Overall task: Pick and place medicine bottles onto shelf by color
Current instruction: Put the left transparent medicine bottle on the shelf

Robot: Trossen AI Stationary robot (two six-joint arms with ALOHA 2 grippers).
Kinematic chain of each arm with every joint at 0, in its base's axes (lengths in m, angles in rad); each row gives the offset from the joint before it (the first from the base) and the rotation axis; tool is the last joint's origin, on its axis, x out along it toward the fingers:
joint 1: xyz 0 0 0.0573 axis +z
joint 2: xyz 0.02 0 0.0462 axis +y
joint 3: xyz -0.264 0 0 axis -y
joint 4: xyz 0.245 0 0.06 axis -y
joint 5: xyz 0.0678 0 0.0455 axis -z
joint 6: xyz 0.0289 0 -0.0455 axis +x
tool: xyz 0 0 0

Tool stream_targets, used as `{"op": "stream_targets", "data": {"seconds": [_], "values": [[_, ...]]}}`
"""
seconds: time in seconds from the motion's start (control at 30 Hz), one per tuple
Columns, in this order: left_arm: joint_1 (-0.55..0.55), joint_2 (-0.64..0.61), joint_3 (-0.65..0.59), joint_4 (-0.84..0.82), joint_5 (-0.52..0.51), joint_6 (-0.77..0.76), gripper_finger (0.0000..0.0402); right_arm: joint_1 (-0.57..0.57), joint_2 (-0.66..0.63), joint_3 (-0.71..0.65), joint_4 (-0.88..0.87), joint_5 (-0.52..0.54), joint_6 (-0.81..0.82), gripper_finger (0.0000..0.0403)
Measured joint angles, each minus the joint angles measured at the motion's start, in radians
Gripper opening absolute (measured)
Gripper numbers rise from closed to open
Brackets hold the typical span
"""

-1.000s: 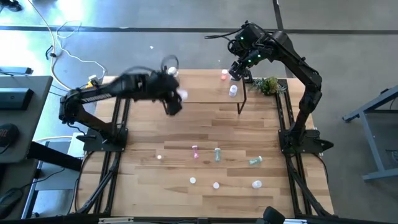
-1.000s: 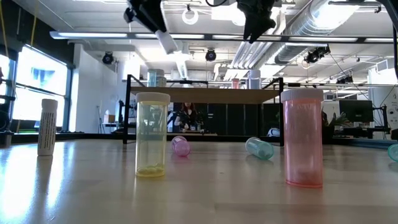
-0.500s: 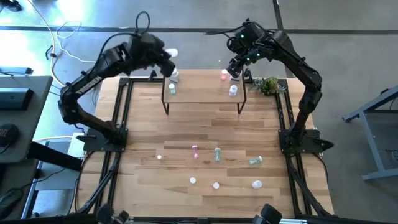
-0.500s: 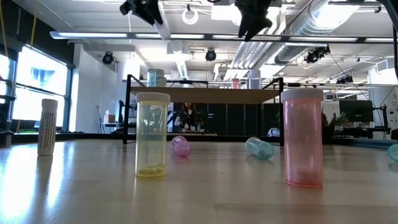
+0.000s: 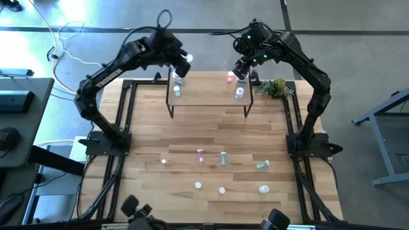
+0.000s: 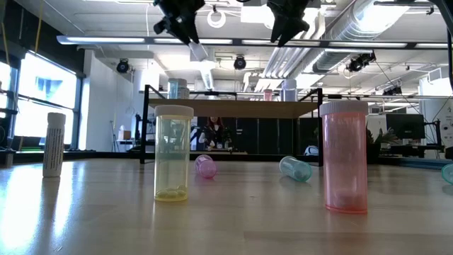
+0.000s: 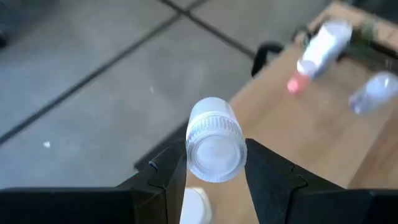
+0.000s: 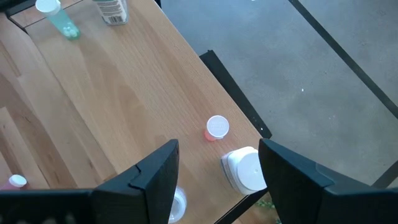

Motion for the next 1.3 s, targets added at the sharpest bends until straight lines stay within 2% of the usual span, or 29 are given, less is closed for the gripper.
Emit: {"op": "stream_targets", "data": {"seconds": [0.5, 0.73, 1.03, 1.3], "values": [[-0.068, 0.170, 0.018, -0.178, 0.046, 0.001, 0.0129, 0.000, 0.000, 0.000, 0.000, 0.000, 0.000, 0.0213], [-0.068, 0.179, 0.018, -0.245, 0.012, 0.001, 0.0129, 0.000, 0.000, 0.000, 0.000, 0.000, 0.000, 0.0213], [-0.078, 0.179, 0.018, -0.271, 0.074, 0.009, 0.0129, 0.000, 0.000, 0.000, 0.011, 0.000, 0.000, 0.0213], [-0.098, 0.193, 0.018, -0.270, 0.068, 0.009, 0.0129, 0.000, 0.000, 0.000, 0.011, 0.000, 0.001, 0.0213]]}}
